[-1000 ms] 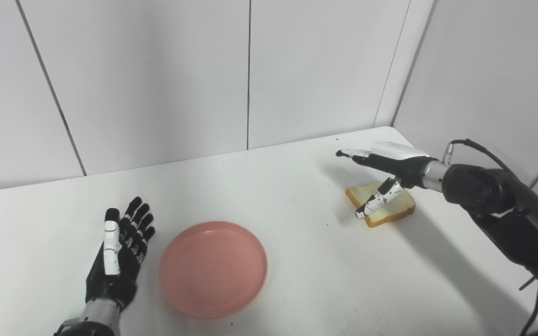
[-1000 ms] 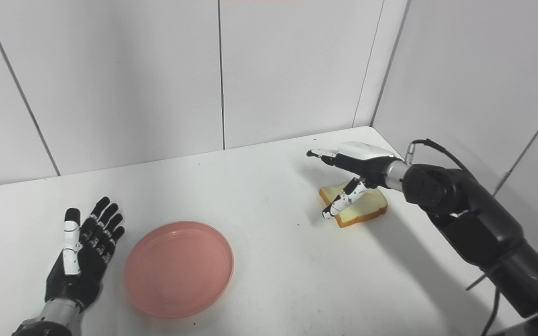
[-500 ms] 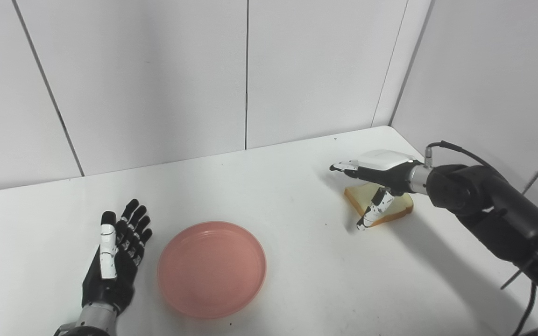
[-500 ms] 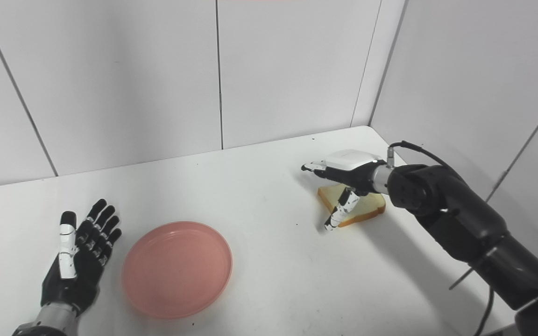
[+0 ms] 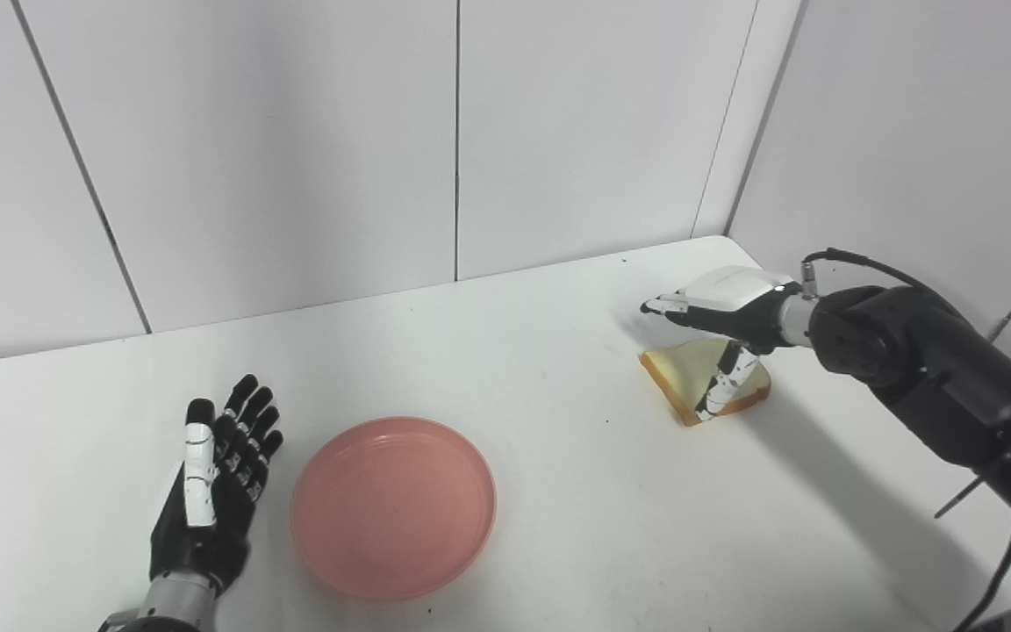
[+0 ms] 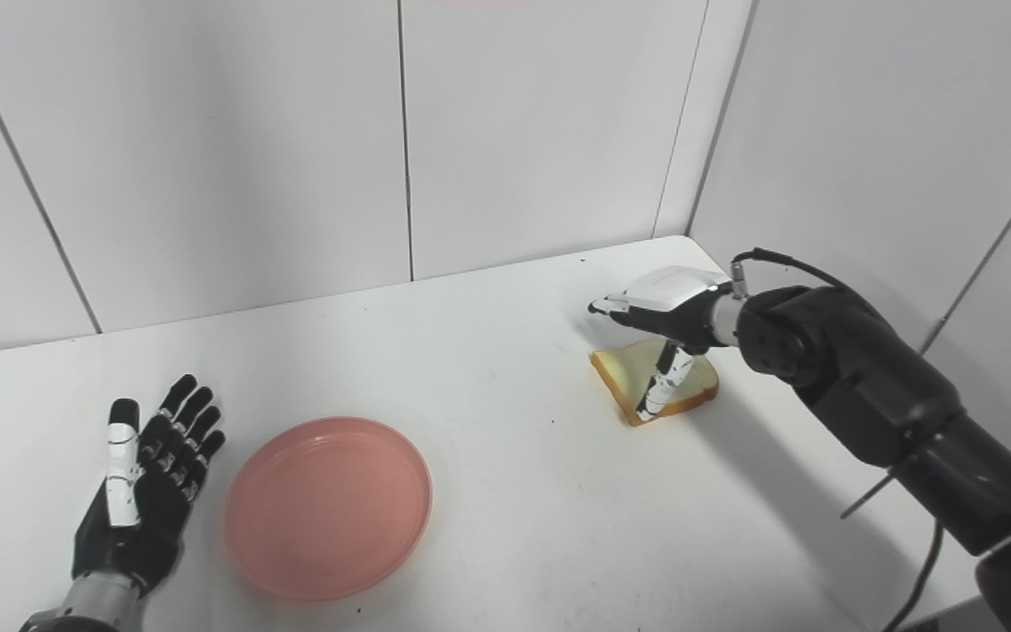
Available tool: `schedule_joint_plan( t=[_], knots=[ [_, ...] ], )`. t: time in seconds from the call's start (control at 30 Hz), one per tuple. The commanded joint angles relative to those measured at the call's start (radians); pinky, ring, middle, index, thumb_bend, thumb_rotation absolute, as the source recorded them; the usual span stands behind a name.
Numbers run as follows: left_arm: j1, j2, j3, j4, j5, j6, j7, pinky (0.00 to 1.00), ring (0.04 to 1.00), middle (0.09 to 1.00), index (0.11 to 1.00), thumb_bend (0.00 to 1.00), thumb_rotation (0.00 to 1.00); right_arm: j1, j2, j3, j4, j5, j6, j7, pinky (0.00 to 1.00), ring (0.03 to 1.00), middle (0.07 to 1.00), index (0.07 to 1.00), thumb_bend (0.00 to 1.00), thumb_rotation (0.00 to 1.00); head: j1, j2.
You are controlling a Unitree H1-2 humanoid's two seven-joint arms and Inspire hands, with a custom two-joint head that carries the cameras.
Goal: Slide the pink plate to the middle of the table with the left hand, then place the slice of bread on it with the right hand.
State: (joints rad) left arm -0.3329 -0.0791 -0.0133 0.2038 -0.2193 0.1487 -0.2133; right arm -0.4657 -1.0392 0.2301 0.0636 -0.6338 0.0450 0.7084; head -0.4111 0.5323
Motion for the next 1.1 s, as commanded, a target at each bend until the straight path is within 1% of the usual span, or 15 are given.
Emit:
schedule_joint_plan(
  t=[0.0, 0.13, 0.27, 0.43, 0.5, 0.6, 0.77, 0.87, 0.93, 1.07],
  knots=[
    [-0.022, 0.004, -0.003, -0.03, -0.014, -0.013, -0.013, 1.0, 0.995, 0.978, 0.939, 0.74, 1.0, -0.049, -0.054, -0.021, -0.001, -0.012, -0.019, 0.005, 1.0, 1.0, 1.0, 1.0, 1.0, 0.39, 0.0, 0.004],
    [-0.022, 0.003, -0.004, -0.033, -0.013, -0.009, -0.011, 1.0, 0.996, 0.979, 0.939, 0.74, 1.0, -0.056, -0.066, -0.014, 0.019, -0.034, -0.027, 0.015, 1.0, 1.0, 1.0, 1.0, 1.0, 0.4, -0.002, 0.006],
    [-0.021, 0.003, -0.006, -0.04, -0.011, -0.004, -0.008, 1.0, 0.996, 0.979, 0.938, 0.74, 1.0, -0.061, -0.068, -0.008, 0.055, -0.052, -0.061, 0.007, 1.0, 1.0, 1.0, 1.0, 1.0, 0.41, -0.003, 0.007],
    [-0.022, 0.002, -0.007, -0.038, -0.01, -0.004, -0.008, 1.0, 0.995, 0.979, 0.938, 0.74, 1.0, -0.052, -0.056, -0.011, 0.076, -0.065, -0.082, -0.014, 1.0, 1.0, 1.0, 1.0, 1.0, 0.41, -0.003, 0.007],
    [-0.022, 0.003, -0.009, -0.039, -0.008, -0.005, -0.007, 1.0, 0.994, 0.979, 0.94, 0.74, 1.0, -0.054, -0.049, -0.003, 0.092, -0.078, -0.092, -0.024, 1.0, 1.0, 1.0, 1.0, 1.0, 0.43, -0.003, 0.007],
    [-0.019, 0.004, -0.009, -0.046, -0.012, 0.001, -0.008, 1.0, 0.997, 0.98, 0.942, 0.74, 1.0, -0.054, -0.036, 0.011, 0.088, -0.093, -0.101, -0.028, 1.0, 1.0, 1.0, 1.0, 1.0, 0.43, -0.006, 0.01],
    [-0.019, 0.004, -0.011, -0.047, -0.008, 0.001, -0.006, 1.0, 0.997, 0.98, 0.941, 0.74, 1.0, -0.057, -0.013, 0.025, 0.085, -0.118, -0.093, -0.038, 1.0, 1.0, 1.0, 1.0, 1.0, 0.38, -0.005, 0.013],
    [-0.016, 0.004, -0.013, -0.057, -0.008, 0.007, -0.004, 1.0, 0.998, 0.982, 0.941, 0.74, 1.0, -0.058, -0.002, 0.021, 0.089, -0.117, -0.093, -0.042, 1.0, 1.0, 1.0, 1.0, 1.0, 0.37, -0.005, 0.012],
    [-0.015, 0.003, -0.013, -0.058, -0.009, 0.008, -0.004, 1.0, 1.0, 0.985, 0.941, 0.74, 1.0, -0.064, 0.001, 0.027, 0.107, -0.119, -0.112, -0.05, 1.0, 0.999, 1.0, 1.0, 1.0, 0.38, -0.004, 0.013],
    [-0.014, 0.002, -0.013, -0.061, -0.009, 0.01, -0.003, 1.0, 1.0, 0.986, 0.944, 0.74, 1.0, -0.067, 0.01, 0.026, 0.124, -0.126, -0.108, -0.054, 0.99, 0.996, 0.997, 1.0, 1.0, 0.33, -0.005, 0.014]
  ],
)
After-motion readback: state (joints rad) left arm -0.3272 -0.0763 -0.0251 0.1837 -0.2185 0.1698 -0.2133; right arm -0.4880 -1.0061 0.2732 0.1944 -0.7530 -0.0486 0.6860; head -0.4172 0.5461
